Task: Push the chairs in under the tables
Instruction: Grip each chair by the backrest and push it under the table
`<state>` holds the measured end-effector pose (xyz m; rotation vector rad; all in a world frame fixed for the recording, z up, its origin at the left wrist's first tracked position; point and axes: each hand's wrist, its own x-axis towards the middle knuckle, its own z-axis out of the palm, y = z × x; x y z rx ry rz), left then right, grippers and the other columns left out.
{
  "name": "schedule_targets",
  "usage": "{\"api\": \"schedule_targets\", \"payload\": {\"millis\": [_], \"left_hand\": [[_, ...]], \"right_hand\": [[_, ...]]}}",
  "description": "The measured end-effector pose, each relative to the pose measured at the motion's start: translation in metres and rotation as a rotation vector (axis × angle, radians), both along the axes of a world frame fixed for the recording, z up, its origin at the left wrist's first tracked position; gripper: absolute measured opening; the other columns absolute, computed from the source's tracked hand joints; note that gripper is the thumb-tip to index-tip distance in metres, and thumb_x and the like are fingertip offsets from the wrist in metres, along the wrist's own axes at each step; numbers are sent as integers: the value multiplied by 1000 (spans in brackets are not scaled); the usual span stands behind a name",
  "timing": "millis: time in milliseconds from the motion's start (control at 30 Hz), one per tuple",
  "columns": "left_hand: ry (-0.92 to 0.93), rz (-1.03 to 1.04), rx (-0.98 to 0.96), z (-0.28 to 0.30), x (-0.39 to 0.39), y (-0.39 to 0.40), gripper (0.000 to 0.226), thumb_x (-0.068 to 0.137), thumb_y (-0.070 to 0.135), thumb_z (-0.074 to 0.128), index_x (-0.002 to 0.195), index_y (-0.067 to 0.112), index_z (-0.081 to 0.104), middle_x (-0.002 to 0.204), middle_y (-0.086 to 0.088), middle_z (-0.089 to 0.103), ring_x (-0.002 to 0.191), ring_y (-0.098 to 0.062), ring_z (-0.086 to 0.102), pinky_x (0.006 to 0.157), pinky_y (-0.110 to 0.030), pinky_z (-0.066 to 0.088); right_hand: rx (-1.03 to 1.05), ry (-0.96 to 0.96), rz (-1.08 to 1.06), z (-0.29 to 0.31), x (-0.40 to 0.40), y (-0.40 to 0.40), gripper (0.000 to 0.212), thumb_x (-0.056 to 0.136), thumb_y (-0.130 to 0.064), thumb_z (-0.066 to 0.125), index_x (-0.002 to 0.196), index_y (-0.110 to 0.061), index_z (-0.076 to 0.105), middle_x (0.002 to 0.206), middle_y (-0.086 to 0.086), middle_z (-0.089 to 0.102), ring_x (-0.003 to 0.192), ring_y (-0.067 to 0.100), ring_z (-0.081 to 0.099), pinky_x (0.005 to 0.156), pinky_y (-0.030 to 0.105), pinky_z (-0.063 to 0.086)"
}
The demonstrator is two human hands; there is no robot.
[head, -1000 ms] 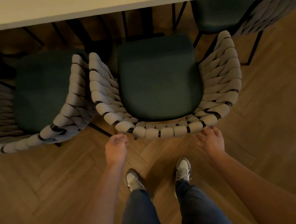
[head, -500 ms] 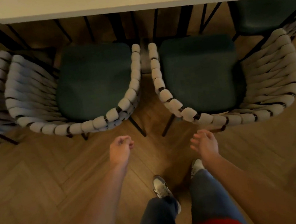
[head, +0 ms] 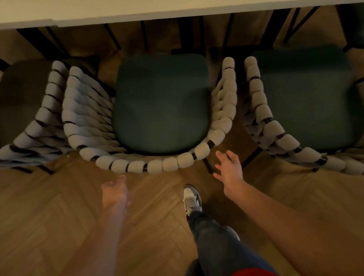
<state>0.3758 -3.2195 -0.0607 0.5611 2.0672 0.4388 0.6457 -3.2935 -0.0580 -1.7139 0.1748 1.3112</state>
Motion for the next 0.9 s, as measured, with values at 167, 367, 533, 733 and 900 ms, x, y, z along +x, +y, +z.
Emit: {"api": "schedule_targets", "payload": {"millis": [167, 367, 533, 733, 900], "left_hand": [[21, -19, -46, -7, -46, 41, 63, 93, 49, 58, 143, 21, 34, 131, -18, 53, 108, -36, 59, 86, -50, 56], [16, -96, -42, -1, -76, 80, 63, 96, 45, 56, 148, 23, 28, 135, -15, 49, 106, -31, 57, 84, -45, 55], [-16, -235, -10, -5, -96, 123, 59, 94, 41, 58, 144, 22, 32, 134, -10, 49, 114, -34, 55, 78, -47, 55], [-71, -347, -8, -13, -113, 163, 65, 95, 31, 61, 149, 20, 26, 145, -17, 42, 119, -39, 55, 62, -41, 56], [-132, -366, -4, -18, -114, 174, 77, 93, 20, 65, 154, 29, 18, 153, -12, 33, 128, -40, 48, 61, -43, 57]], "right_hand": [[-77, -58, -66, -13, -25, 32, 70, 97, -37, 61, 155, -28, 24, 152, 6, 42, 137, 28, 43, 112, 51, 39], [-102, -73, -164, -10, -50, 45, 68, 99, -37, 57, 156, -28, 22, 153, 6, 41, 138, 31, 41, 113, 52, 37], [-106, -139, -209, -12, -62, 50, 72, 97, -26, 61, 157, -28, 21, 152, 7, 41, 135, 31, 44, 110, 51, 42], [-70, -179, -252, -16, -70, 59, 78, 94, -14, 64, 156, -31, 20, 152, 7, 40, 133, 30, 46, 105, 54, 47], [-95, -173, -252, -21, -65, 68, 84, 91, -6, 67, 156, -29, 18, 149, 8, 41, 130, 31, 47, 102, 49, 49]]}}
